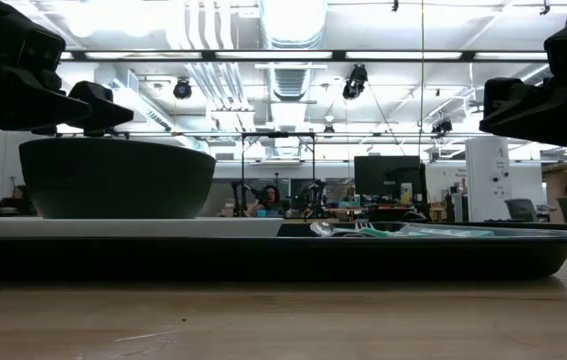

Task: Set up tray
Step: Return to Home Position

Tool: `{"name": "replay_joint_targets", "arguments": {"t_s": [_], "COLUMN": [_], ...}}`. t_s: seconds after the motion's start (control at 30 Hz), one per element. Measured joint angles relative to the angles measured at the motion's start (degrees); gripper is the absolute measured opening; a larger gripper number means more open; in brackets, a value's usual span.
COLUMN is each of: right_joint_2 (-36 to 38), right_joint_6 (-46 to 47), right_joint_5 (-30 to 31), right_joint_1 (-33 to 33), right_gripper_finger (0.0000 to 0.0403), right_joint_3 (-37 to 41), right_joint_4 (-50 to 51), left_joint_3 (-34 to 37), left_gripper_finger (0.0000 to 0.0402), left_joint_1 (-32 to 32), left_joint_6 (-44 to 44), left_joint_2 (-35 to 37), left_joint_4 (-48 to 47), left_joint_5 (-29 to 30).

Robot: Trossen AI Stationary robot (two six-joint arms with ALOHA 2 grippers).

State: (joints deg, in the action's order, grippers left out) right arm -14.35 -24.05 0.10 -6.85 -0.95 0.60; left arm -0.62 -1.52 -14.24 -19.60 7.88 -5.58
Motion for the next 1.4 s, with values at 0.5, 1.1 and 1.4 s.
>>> {"name": "replay_joint_targets", "arguments": {"t_s": [0.5,1.1,1.4], "right_joint_2": [0.0,0.0,0.0], "right_joint_6": [0.0,0.0,0.0], "right_joint_5": [0.0,0.0,0.0], "right_joint_1": [0.0,0.0,0.0], "right_gripper_finger": [0.0071,0.0084,0.0075], "right_joint_3": [0.0,0.0,0.0], "right_joint_4": [0.0,0.0,0.0], "left_joint_3": [0.0,0.0,0.0], "left_gripper_finger": [0.0280,0.0280,0.0280], "left_joint_1": [0.0,0.0,0.0], "left_joint_6": [0.0,0.0,0.0], "left_joint_2": [0.0,0.0,0.0], "left_joint_4": [0.0,0.0,0.0], "left_joint_5": [0.0,0.0,0.0]}}
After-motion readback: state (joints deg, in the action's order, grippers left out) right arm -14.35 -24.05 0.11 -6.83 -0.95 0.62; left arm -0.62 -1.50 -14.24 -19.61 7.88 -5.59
